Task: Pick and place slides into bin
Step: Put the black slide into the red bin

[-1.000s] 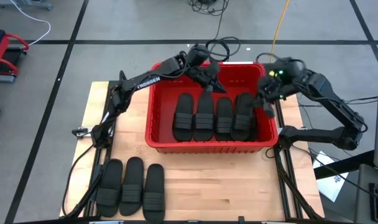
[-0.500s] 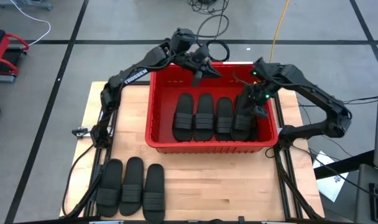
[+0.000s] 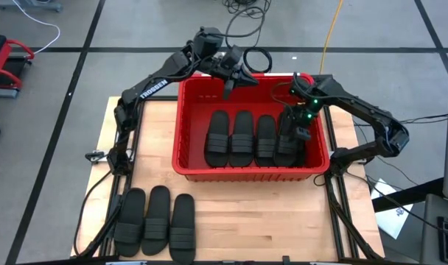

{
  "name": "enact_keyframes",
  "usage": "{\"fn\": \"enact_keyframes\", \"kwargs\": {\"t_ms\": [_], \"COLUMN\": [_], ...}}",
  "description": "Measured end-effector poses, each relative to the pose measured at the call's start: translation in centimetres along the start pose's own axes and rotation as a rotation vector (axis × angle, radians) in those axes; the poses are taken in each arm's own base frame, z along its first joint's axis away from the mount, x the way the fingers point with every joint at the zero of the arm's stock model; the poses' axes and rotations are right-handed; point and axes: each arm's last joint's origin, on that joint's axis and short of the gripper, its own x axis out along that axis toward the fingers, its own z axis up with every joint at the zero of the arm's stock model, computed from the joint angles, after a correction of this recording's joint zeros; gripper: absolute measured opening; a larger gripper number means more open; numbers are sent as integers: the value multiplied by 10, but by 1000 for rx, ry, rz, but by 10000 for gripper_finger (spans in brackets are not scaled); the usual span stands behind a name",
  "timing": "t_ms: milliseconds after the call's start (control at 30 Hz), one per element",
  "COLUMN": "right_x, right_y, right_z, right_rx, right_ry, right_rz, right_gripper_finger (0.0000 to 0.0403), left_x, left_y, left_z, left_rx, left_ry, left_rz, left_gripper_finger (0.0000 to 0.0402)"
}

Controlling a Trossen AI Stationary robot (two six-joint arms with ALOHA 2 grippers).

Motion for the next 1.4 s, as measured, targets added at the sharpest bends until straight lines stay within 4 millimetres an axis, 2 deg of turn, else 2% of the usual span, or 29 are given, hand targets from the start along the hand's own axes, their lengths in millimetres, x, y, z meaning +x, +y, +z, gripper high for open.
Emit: {"fn": "enact_keyframes", "kwargs": {"t_ms": [200,633,800,1033,1167,1400], "right_x": [8,32,36,35,27,-7], "right_y": [-13,-21,-21,-20,-15,2], "right_z": [-6,-24,-26,-27,-25,-15], "right_rx": [30,83,53,15,-22,-112], "right_ry": [-27,40,50,55,75,98], "right_rz": [-17,23,33,42,49,64], "right_gripper_finger": [233,226,172,17,14,5], "left_x": [0,0,0,0,0,0], "left_y": [0,0,0,0,-1,-1], "left_z": [0,0,0,0,0,0], "left_rx": [15,11,1,-23,-36,-43], "left_ry": [-1,-1,-1,-1,-1,-1], "left_rz": [0,-1,-1,-1,-1,-1], "left_gripper_finger": [15,15,15,15,15,15]}}
